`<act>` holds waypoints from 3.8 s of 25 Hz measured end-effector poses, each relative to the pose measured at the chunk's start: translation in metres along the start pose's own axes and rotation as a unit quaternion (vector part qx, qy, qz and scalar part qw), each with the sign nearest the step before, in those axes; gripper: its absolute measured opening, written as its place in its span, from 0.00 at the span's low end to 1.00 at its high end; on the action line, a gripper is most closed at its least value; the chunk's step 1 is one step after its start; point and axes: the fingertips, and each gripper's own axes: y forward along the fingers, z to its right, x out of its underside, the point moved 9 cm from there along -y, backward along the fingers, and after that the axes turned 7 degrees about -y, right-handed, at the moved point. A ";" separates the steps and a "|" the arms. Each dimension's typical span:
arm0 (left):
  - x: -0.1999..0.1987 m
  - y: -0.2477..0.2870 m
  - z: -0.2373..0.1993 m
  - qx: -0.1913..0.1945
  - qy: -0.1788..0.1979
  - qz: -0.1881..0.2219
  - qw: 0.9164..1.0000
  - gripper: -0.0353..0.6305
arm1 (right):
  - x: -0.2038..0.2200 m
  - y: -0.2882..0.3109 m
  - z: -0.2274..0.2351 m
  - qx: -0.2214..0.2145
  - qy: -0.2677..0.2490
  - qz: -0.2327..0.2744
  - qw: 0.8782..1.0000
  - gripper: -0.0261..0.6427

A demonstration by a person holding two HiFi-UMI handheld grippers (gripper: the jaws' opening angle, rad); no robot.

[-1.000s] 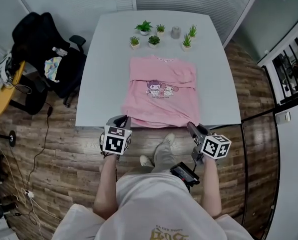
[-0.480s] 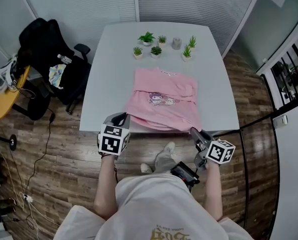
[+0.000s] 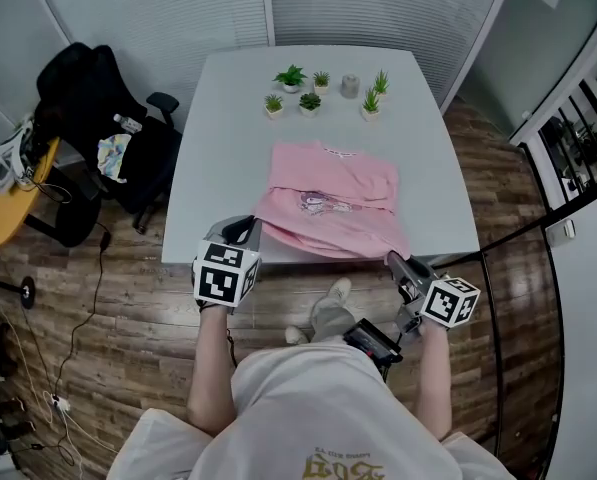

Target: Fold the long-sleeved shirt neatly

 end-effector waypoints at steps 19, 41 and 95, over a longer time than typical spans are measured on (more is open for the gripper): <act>-0.038 0.069 -0.034 0.018 0.002 -0.017 1.000 0.09 | -0.038 0.057 0.037 0.011 0.035 0.023 0.999 0.11; -0.102 0.181 -0.077 0.031 -0.006 -0.025 0.999 0.09 | -0.103 0.137 0.103 0.026 0.052 0.020 0.998 0.11; -0.078 0.279 -0.071 0.083 -0.057 -0.017 0.995 0.32 | -0.113 0.192 0.157 0.076 0.024 0.039 0.996 0.17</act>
